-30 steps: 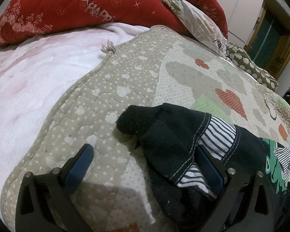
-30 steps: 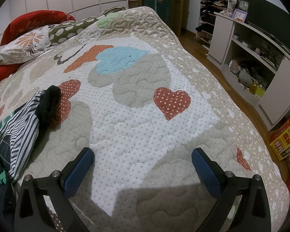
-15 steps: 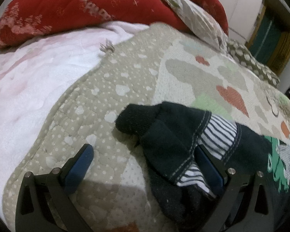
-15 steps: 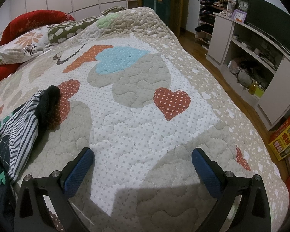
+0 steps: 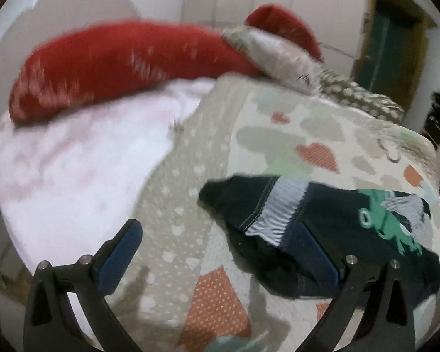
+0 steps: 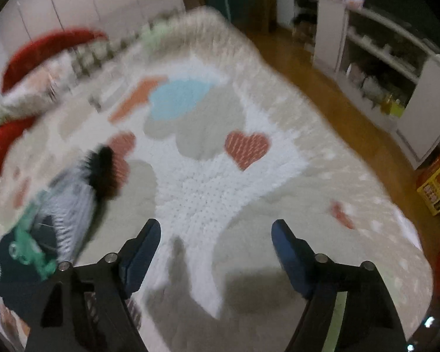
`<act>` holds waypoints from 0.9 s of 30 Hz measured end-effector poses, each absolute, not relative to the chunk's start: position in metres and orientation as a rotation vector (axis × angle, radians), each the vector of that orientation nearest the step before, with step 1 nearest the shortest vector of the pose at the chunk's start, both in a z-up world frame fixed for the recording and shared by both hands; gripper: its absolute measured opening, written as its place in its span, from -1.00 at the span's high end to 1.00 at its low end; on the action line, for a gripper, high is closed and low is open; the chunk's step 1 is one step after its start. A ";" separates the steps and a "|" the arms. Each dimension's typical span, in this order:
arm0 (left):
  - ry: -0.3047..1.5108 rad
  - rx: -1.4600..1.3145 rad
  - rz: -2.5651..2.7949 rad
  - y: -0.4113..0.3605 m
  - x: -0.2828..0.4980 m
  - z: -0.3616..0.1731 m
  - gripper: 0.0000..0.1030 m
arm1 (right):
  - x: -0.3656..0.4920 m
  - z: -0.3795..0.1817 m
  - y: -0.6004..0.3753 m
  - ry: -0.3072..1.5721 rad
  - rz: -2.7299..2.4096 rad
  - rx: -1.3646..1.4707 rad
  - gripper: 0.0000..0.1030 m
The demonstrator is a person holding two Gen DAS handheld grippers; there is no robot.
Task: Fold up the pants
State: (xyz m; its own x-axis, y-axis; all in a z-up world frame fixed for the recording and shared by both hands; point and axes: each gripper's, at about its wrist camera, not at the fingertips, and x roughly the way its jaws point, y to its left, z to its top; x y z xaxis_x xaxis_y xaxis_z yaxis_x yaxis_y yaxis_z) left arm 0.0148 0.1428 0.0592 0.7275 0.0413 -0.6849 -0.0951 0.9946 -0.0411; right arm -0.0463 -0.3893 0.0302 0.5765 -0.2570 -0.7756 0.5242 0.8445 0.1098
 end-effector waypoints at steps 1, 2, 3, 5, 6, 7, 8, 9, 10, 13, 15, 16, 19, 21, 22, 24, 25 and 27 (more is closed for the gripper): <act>0.702 -0.035 0.079 0.139 0.004 0.069 -1.00 | -0.064 0.040 -0.380 0.764 -0.502 0.311 -0.57; 0.662 -0.005 0.083 0.137 -0.005 0.075 -1.00 | -0.077 0.046 -0.371 0.706 -0.523 0.289 -0.59; 0.630 0.015 0.084 0.135 -0.012 0.080 -1.00 | -0.089 0.050 -0.364 0.650 -0.528 0.281 -0.61; 0.573 0.039 0.090 0.132 -0.024 0.090 -1.00 | -0.097 0.054 -0.356 0.638 -0.481 0.297 -0.80; 0.564 0.039 0.086 0.131 -0.027 0.092 -1.00 | -0.095 0.054 -0.352 0.663 -0.439 0.301 -0.80; 0.569 0.032 0.074 0.130 -0.028 0.093 -1.00 | -0.093 0.055 -0.346 0.686 -0.404 0.294 -0.80; 0.592 0.012 0.054 0.131 -0.026 0.093 -1.00 | -0.090 0.056 -0.338 0.707 -0.372 0.274 -0.80; 0.620 -0.005 0.039 0.130 -0.025 0.092 -1.00 | -0.086 0.056 -0.330 0.725 -0.344 0.254 -0.80; 0.672 -0.024 0.025 0.129 -0.020 0.086 -1.00 | -0.082 0.055 -0.318 0.750 -0.297 0.224 -0.79; 0.777 -0.103 -0.036 0.129 -0.010 0.069 -0.93 | -0.080 0.050 -0.283 0.799 -0.163 0.168 -0.68; 0.866 -0.170 -0.084 0.128 -0.001 0.056 -0.67 | -0.079 0.043 -0.269 0.838 -0.083 0.179 -0.62; 0.900 -0.190 -0.103 0.127 0.002 0.051 -0.46 | -0.082 0.039 -0.266 0.848 -0.063 0.190 -0.53; 0.987 -0.261 -0.155 0.125 0.010 0.038 -0.27 | -0.082 0.022 -0.260 0.899 -0.020 0.240 -0.41; 1.021 -0.306 -0.173 0.123 0.017 0.032 -0.27 | -0.082 0.008 -0.257 0.938 -0.001 0.288 -0.40; 1.039 -0.328 -0.184 0.122 0.022 0.030 -0.27 | -0.079 0.002 -0.256 0.959 0.005 0.306 -0.40; 1.071 -0.376 -0.203 0.117 0.036 0.024 -0.27 | -0.072 -0.007 -0.254 0.988 0.006 0.323 -0.35; 1.086 -0.388 -0.201 0.115 0.043 0.021 -0.27 | -0.068 -0.008 -0.252 0.986 0.014 0.328 -0.28; 1.108 -0.409 -0.204 0.109 0.058 0.015 -0.27 | -0.063 -0.007 -0.249 0.971 0.028 0.335 0.05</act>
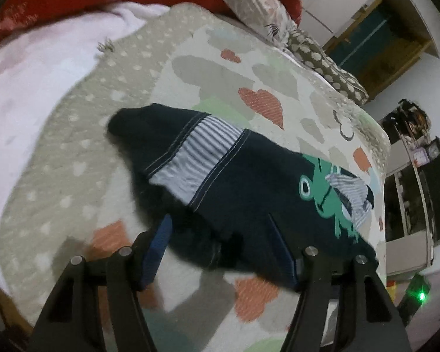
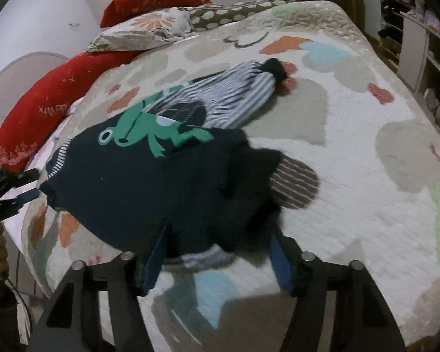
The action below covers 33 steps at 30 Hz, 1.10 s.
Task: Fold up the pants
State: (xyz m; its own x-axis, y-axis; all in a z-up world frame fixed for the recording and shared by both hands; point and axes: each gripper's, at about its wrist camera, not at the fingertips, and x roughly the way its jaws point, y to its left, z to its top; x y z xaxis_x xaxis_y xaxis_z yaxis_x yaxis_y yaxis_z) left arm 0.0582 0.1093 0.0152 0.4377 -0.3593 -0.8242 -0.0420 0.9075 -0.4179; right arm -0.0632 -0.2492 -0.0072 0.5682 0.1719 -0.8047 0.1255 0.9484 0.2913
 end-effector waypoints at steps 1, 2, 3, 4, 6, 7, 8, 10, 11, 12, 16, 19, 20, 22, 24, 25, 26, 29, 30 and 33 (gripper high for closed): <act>1.119 -0.410 -0.213 0.105 0.064 0.012 -0.20 | -0.060 -0.008 -0.250 0.976 0.032 0.343 0.52; 1.135 -0.406 -0.206 0.102 0.070 0.009 -0.02 | -0.056 -0.009 -0.251 0.986 0.039 0.357 0.76; 1.147 -0.397 -0.183 0.101 0.073 0.008 0.60 | -0.055 -0.008 -0.256 0.988 0.051 0.388 0.76; 1.159 -0.392 -0.162 0.101 0.074 0.008 0.97 | -0.056 -0.005 -0.258 0.980 0.059 0.401 0.77; 1.135 -0.427 -0.169 0.105 0.069 0.014 0.96 | -0.061 0.005 -0.260 0.955 0.069 0.392 0.78; 1.123 -0.426 -0.166 0.107 0.067 0.017 0.97 | -0.064 0.011 -0.260 0.943 0.076 0.385 0.78; 1.109 -0.423 -0.160 0.109 0.064 0.022 0.97 | -0.066 0.016 -0.261 0.933 0.085 0.385 0.79; 1.089 -0.439 -0.171 0.111 0.059 0.031 0.97 | -0.067 0.029 -0.261 0.911 0.102 0.382 0.79; 1.079 -0.443 -0.178 0.111 0.059 0.036 0.97 | -0.067 0.036 -0.262 0.899 0.112 0.385 0.79; 1.069 -0.442 -0.184 0.110 0.060 0.040 0.97 | -0.066 0.044 -0.264 0.885 0.127 0.395 0.79; 1.044 -0.424 -0.202 0.101 0.075 0.055 0.97 | -0.047 0.078 -0.272 0.826 0.161 0.425 0.79; 1.029 -0.384 -0.189 0.090 0.101 0.062 0.97 | -0.016 0.098 -0.283 0.795 0.152 0.442 0.79; 1.024 -0.362 -0.176 0.084 0.113 0.064 0.97 | 0.003 0.105 -0.288 0.784 0.132 0.438 0.79; 1.025 -0.345 -0.161 0.078 0.138 0.065 0.97 | 0.034 0.109 -0.296 0.789 0.109 0.463 0.79; 1.023 -0.335 -0.144 0.073 0.161 0.066 0.97 | 0.068 0.108 -0.302 0.801 0.073 0.480 0.79; 1.018 -0.328 -0.132 0.073 0.171 0.065 0.97 | 0.088 0.105 -0.304 0.811 0.044 0.477 0.79; 1.008 -0.315 -0.115 0.072 0.186 0.066 0.96 | 0.105 0.101 -0.306 0.821 0.015 0.475 0.79; 1.004 -0.305 -0.090 0.074 0.211 0.066 0.93 | 0.161 0.081 -0.308 0.868 -0.048 0.473 0.72; 1.006 -0.314 -0.087 0.077 0.214 0.067 0.93 | 0.178 0.073 -0.307 0.897 -0.059 0.440 0.68; 0.981 -0.363 -0.143 0.094 0.204 0.078 0.78 | 0.188 0.070 -0.304 0.905 -0.126 0.308 0.61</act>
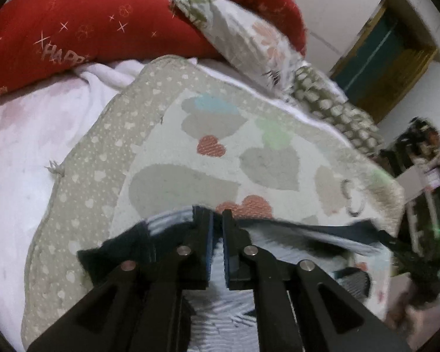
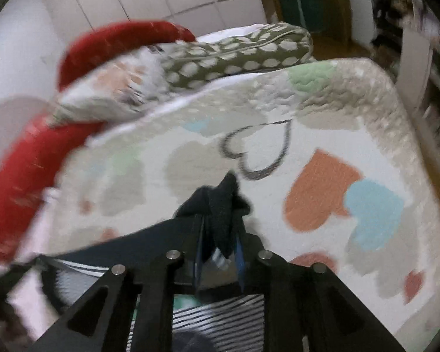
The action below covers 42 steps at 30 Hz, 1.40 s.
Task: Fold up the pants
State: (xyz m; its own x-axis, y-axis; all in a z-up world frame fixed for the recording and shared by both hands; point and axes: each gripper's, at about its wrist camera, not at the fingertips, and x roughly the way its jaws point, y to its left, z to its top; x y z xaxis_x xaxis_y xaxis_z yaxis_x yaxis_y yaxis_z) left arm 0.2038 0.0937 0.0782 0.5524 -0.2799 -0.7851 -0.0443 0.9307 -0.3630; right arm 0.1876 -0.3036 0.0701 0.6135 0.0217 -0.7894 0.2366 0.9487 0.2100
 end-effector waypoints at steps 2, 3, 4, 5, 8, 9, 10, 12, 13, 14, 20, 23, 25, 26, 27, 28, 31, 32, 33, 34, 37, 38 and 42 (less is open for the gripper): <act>0.959 -0.367 -0.180 0.108 0.184 0.087 0.35 | 0.166 0.076 -0.309 0.863 -0.102 0.285 0.11; 0.944 -0.365 -0.182 0.115 0.173 0.090 0.06 | 0.151 0.078 -0.313 0.848 -0.099 0.276 -0.06; 0.928 -0.362 -0.178 0.122 0.161 0.092 -0.07 | 0.134 0.078 -0.318 0.834 -0.101 0.268 -0.23; 0.919 -0.351 -0.169 0.131 0.146 0.092 -0.10 | 0.118 0.075 -0.323 0.830 -0.101 0.262 -0.24; 0.935 -0.317 -0.133 0.145 0.112 0.081 -0.20 | 0.080 0.056 -0.342 0.872 -0.119 0.268 -0.24; 0.947 -0.310 -0.119 0.148 0.105 0.074 -0.27 | 0.070 0.048 -0.348 0.883 -0.130 0.280 -0.24; 0.964 -0.306 -0.102 0.150 0.096 0.065 -0.29 | 0.062 0.040 -0.353 0.890 -0.140 0.294 -0.24; 1.017 -0.320 -0.087 0.151 0.084 0.041 -0.30 | 0.055 0.024 -0.359 0.910 -0.135 0.348 -0.24; 1.050 -0.328 -0.091 0.149 0.082 0.030 -0.30 | 0.054 0.016 -0.359 0.927 -0.122 0.387 -0.24; 1.092 -0.344 -0.093 0.146 0.082 0.015 -0.30 | 0.057 0.009 -0.357 0.938 -0.109 0.413 -0.24; 1.137 -0.295 -0.084 0.097 0.092 -0.014 -0.44 | 0.081 -0.017 -0.343 0.929 -0.075 0.542 0.24; 1.159 -0.220 -0.113 0.076 0.094 -0.011 0.49 | 0.085 -0.022 -0.339 0.956 -0.063 0.629 0.74; 1.138 -0.218 -0.110 0.078 0.089 -0.002 0.51 | 0.077 -0.015 -0.334 0.952 -0.040 0.637 0.75; 1.120 -0.208 -0.102 0.081 0.085 0.003 0.52 | 0.070 -0.009 -0.332 0.952 -0.022 0.639 0.75; 1.097 -0.203 -0.094 0.087 0.080 0.011 0.52 | 0.065 -0.006 -0.330 0.950 -0.006 0.646 0.76; 1.081 -0.202 -0.089 0.093 0.076 0.017 0.52 | 0.056 -0.001 -0.329 0.947 0.017 0.665 0.76; 1.033 -0.224 -0.080 0.115 0.063 0.039 0.52 | 0.029 0.008 -0.324 0.939 0.081 0.719 0.76; 1.018 -0.223 -0.064 0.123 0.059 0.045 0.52 | 0.020 0.009 -0.321 0.941 0.093 0.723 0.76; 1.009 -0.225 -0.052 0.132 0.057 0.048 0.52 | 0.011 0.009 -0.319 0.947 0.101 0.724 0.75; 1.012 -0.230 -0.045 0.138 0.053 0.049 0.52 | 0.003 0.006 -0.316 0.957 0.103 0.721 0.75; 1.077 -0.214 -0.030 0.143 0.050 0.038 0.41 | -0.010 -0.008 -0.317 0.988 0.035 0.658 0.66; 1.104 -0.206 -0.035 0.142 0.050 0.031 0.41 | -0.011 -0.010 -0.319 0.994 0.010 0.633 0.63; 1.087 -0.221 -0.101 0.148 0.037 0.032 0.29 | -0.020 0.026 -0.336 0.898 -0.064 0.566 0.34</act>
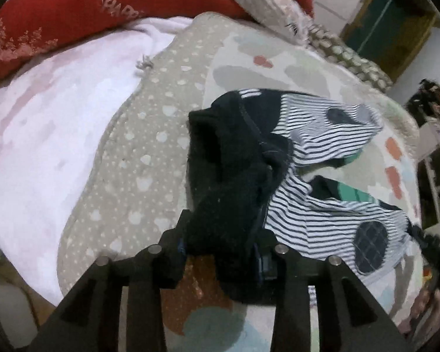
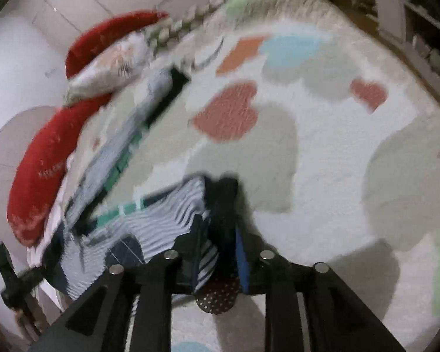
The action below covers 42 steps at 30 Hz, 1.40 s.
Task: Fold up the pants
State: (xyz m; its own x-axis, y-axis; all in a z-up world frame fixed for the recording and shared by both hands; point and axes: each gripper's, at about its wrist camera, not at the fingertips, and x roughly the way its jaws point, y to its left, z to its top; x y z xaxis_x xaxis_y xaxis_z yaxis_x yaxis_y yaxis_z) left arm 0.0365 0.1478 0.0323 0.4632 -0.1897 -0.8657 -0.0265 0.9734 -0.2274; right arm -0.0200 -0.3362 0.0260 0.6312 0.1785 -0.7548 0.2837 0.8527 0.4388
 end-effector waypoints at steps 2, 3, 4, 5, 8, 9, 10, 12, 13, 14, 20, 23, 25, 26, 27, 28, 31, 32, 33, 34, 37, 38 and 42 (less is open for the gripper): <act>1.041 -0.219 -0.128 0.155 0.029 0.042 0.18 | -0.005 0.051 -0.338 0.844 -0.098 0.478 0.11; 1.015 -0.221 -0.129 0.159 0.026 0.047 0.12 | 0.007 0.060 -0.337 0.836 -0.098 0.449 0.10; 0.985 -0.222 -0.126 0.162 0.024 0.052 0.12 | 0.029 0.068 -0.335 0.837 -0.088 0.424 0.10; 0.966 -0.222 -0.122 0.164 0.025 0.055 0.12 | 0.055 0.073 -0.331 0.838 -0.069 0.398 0.10; 0.907 -0.249 -0.124 0.173 0.023 0.068 0.12 | 0.141 0.069 -0.323 0.870 -0.048 0.366 0.10; 0.894 -0.266 -0.135 0.178 0.021 0.073 0.11 | 0.169 0.061 -0.325 0.883 -0.047 0.385 0.10; 0.884 -0.275 -0.139 0.181 0.020 0.076 0.11 | 0.186 0.054 -0.326 0.895 -0.055 0.400 0.10; 0.855 -0.291 -0.142 0.191 0.016 0.084 0.10 | 0.226 0.031 -0.326 0.941 -0.079 0.434 0.10; 0.850 -0.292 -0.141 0.194 0.017 0.085 0.08 | 0.245 0.017 -0.322 0.974 -0.091 0.443 0.10; 0.841 -0.297 -0.136 0.199 0.016 0.087 0.07 | 0.259 0.005 -0.319 1.008 -0.101 0.448 0.10; 0.844 -0.296 -0.087 0.215 0.025 0.084 0.02 | 0.251 -0.012 -0.329 0.950 0.021 0.743 0.71; 0.853 -0.289 -0.097 0.209 0.033 0.083 0.02 | 0.214 0.018 -0.337 0.902 0.007 0.733 0.72; 0.853 -0.280 -0.112 0.202 0.037 0.084 0.02 | 0.185 0.038 -0.340 0.881 -0.002 0.701 0.72; 0.853 -0.268 -0.125 0.196 0.040 0.086 0.02 | 0.172 0.045 -0.341 0.874 -0.009 0.685 0.72; 0.856 -0.257 -0.129 0.191 0.042 0.087 0.02 | 0.155 0.052 -0.344 0.869 -0.020 0.675 0.72; 0.862 -0.240 -0.136 0.184 0.047 0.089 0.02 | 0.149 0.054 -0.346 0.869 -0.023 0.679 0.72; 0.867 -0.215 -0.178 0.165 0.060 0.092 0.02 | 0.118 0.045 -0.354 0.902 -0.075 0.642 0.66; 0.877 -0.209 -0.187 0.159 0.067 0.092 0.02 | 0.113 0.038 -0.354 0.924 -0.096 0.630 0.57; 0.894 -0.203 -0.201 0.152 0.075 0.091 0.02 | 0.107 0.028 -0.356 0.954 -0.127 0.618 0.55; 0.909 -0.198 -0.219 0.146 0.083 0.090 0.02 | 0.102 0.017 -0.359 0.993 -0.170 0.602 0.47; 0.948 -0.169 -0.231 0.131 0.105 0.086 0.02 | 0.079 0.004 -0.373 1.033 -0.217 0.614 0.44; 0.958 -0.151 -0.240 0.126 0.112 0.085 0.02 | 0.072 0.010 -0.377 1.022 -0.237 0.603 0.43; 0.971 -0.023 -0.286 0.101 0.146 0.082 -0.21 | 0.070 0.057 -0.364 0.936 -0.238 0.338 0.35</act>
State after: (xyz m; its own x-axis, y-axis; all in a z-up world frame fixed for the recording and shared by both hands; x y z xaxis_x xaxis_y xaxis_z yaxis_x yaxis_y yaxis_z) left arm 0.1461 0.1015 0.0821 0.5296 -0.2500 -0.8106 0.2299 0.9621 -0.1465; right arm 0.0698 -0.3644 0.0570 0.5727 -0.0536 -0.8180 0.3432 0.9219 0.1799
